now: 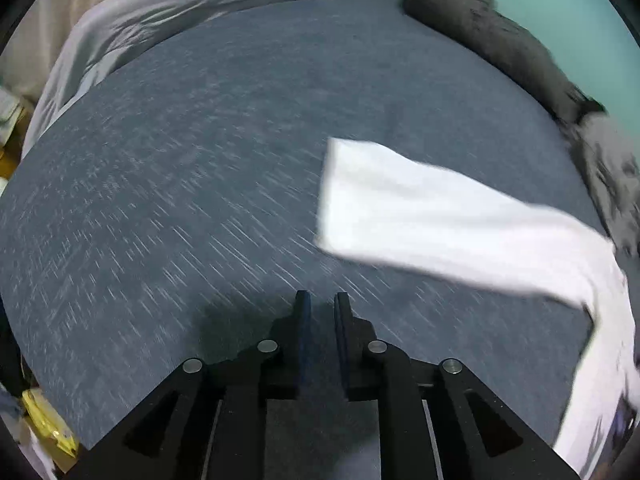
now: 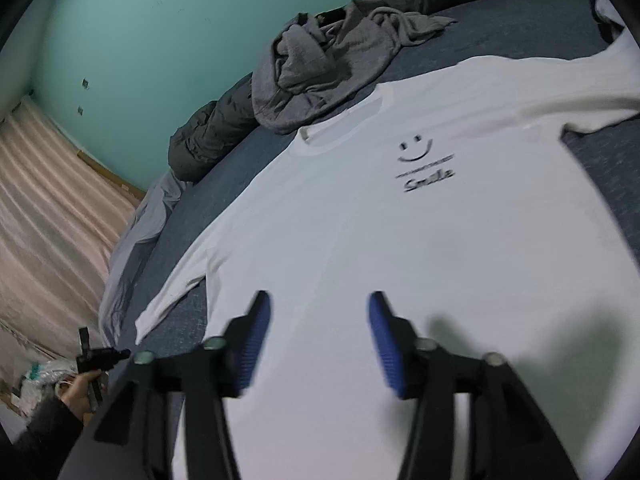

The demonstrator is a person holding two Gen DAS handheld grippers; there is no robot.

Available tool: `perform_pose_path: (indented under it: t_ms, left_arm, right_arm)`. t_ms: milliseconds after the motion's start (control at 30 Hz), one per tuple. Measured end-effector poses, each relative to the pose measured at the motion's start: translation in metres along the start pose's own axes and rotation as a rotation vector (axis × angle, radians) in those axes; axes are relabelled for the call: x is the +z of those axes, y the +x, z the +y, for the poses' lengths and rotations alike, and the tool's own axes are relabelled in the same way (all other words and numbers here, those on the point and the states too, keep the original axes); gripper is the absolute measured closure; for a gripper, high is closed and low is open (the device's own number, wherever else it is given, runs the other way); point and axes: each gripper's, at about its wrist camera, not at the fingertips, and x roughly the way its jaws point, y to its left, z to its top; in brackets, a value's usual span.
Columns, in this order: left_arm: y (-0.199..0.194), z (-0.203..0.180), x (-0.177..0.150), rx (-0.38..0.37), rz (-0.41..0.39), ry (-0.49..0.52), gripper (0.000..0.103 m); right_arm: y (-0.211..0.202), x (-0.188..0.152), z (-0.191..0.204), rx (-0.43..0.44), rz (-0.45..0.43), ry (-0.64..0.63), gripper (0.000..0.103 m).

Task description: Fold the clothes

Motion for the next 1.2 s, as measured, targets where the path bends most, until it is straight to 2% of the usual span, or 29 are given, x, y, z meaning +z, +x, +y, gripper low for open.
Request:
perform_pose_path:
  t_ms: [167,267,367,467,600,733,933,1200]
  left_arm:
    - [-0.019,-0.047,-0.041,-0.128,0.059,0.098,0.080]
    - [-0.030,-0.080,-0.078,-0.203,0.107,0.176,0.079]
    - [-0.031,-0.107,-0.110,-0.285,0.169,0.233,0.078]
    - [-0.027,-0.128,-0.137,-0.338,0.242,0.305,0.077]
    - [-0.025,-0.165,-0.173,-0.366,0.326,0.403,0.068]
    - [-0.025,-0.185,-0.205,-0.361,0.381,0.486,0.068]
    - [-0.024,-0.187,-0.229,-0.358,0.420,0.509,0.068]
    - [-0.025,-0.178,-0.250,-0.370,0.461,0.537,0.068]
  right_arm:
    - [-0.037,0.007,-0.029,-0.070,0.083,0.040,0.048]
    - [-0.062,0.008,-0.051,-0.123,0.146,0.070,0.048]
    - [-0.091,0.000,-0.071,-0.190,0.207,0.082,0.048]
    - [-0.106,-0.017,-0.081,-0.210,0.258,0.083,0.046]
    - [-0.126,-0.040,-0.093,-0.237,0.326,0.085,0.044]
    - [-0.147,-0.063,-0.106,-0.263,0.394,0.087,0.044]
    - [-0.167,-0.090,-0.123,-0.267,0.430,0.116,0.044]
    - [-0.177,-0.102,-0.128,-0.235,0.468,0.118,0.044]
